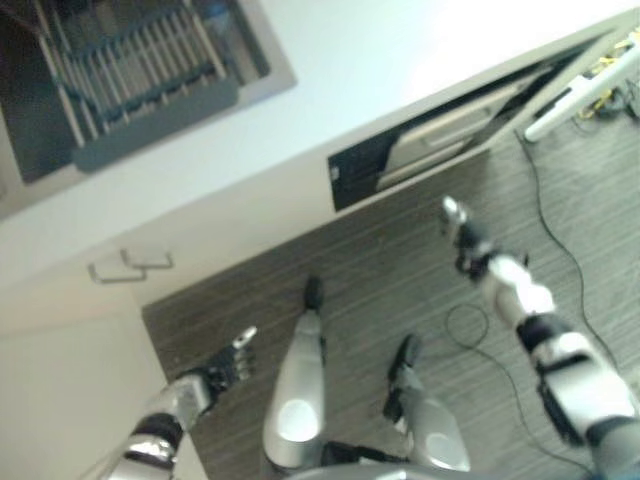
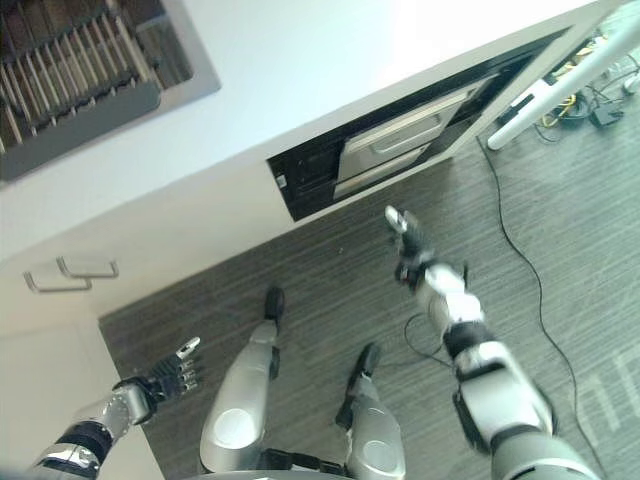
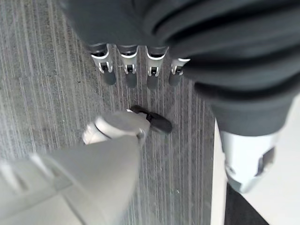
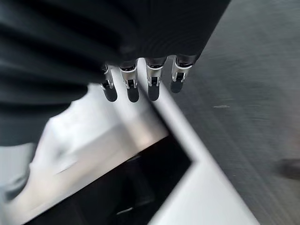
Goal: Place the dishes in the dishwasher.
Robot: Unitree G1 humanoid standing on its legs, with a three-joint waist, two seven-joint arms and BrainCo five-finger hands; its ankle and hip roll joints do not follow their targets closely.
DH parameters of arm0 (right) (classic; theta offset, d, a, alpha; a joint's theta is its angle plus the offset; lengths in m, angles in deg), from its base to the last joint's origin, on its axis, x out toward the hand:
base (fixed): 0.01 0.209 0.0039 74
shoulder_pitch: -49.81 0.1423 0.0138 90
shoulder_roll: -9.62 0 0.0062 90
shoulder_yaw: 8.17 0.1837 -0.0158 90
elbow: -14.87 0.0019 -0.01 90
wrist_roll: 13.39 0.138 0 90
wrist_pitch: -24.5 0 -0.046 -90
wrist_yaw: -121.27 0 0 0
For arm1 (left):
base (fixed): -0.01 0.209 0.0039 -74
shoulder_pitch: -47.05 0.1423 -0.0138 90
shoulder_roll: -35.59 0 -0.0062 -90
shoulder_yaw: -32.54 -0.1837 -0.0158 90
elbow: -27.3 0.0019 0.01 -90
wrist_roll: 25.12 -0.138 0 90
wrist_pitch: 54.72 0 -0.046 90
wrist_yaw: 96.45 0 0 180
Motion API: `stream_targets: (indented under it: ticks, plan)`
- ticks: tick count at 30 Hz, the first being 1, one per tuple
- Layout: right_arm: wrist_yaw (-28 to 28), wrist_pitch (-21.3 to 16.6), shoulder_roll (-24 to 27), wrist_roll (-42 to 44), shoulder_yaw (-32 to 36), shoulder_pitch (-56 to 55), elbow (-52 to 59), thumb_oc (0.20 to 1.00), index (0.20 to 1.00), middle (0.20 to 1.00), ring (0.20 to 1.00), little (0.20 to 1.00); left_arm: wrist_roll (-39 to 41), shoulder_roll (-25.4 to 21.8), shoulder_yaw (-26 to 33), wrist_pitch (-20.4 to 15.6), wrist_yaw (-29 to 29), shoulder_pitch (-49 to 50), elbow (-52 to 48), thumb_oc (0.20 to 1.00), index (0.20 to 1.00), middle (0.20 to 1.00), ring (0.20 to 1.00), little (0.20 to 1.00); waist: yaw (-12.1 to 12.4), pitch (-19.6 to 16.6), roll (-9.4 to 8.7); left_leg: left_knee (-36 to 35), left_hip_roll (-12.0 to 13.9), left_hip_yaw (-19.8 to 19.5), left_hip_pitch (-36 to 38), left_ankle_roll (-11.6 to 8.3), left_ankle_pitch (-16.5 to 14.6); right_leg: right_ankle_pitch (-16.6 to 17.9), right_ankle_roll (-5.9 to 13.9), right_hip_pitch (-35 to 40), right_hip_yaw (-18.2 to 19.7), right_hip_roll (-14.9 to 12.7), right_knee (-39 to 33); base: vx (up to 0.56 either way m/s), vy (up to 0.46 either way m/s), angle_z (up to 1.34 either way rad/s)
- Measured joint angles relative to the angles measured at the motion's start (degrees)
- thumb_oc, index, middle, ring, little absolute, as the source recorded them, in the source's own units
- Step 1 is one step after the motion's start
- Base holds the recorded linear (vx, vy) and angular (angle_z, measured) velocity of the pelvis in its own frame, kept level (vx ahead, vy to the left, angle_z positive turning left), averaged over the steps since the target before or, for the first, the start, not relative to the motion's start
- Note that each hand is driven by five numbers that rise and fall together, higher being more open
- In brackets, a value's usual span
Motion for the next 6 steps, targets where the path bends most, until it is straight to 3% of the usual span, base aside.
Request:
stream_targets:
  ticks: [4,6]
  plan:
    - [1.44,0.98,0.09,-2.95,3.08,-17.19,-5.43,1.0,1.0,1.0,1.0,1.0,1.54,5.26,-1.66,-1.66,3.37,3.07,-0.26,1.0,1.0,1.0,1.0,1.0,-6.0,-6.11,6.81,-3.49,-1.21,1.74,3.59,0.94,1.25,0.0,0.84,0.99,1.38,-1.68,0.0,0.03,0.031,-0.17]
    - [2.69,0.79,0.13,-3.15,3.37,-22.35,-5.95,1.0,1.0,1.0,1.0,1.0,1.5,6.39,-1.65,-2.25,3.49,5.9,1.05,1.0,1.0,1.0,1.0,1.0,-7.13,-9.68,8.33,-4.48,-0.7,1.99,5.01,0.62,1.27,-0.52,0.79,1.55,1.96,-1.15,-0.01,0.08,-0.048,-0.18]
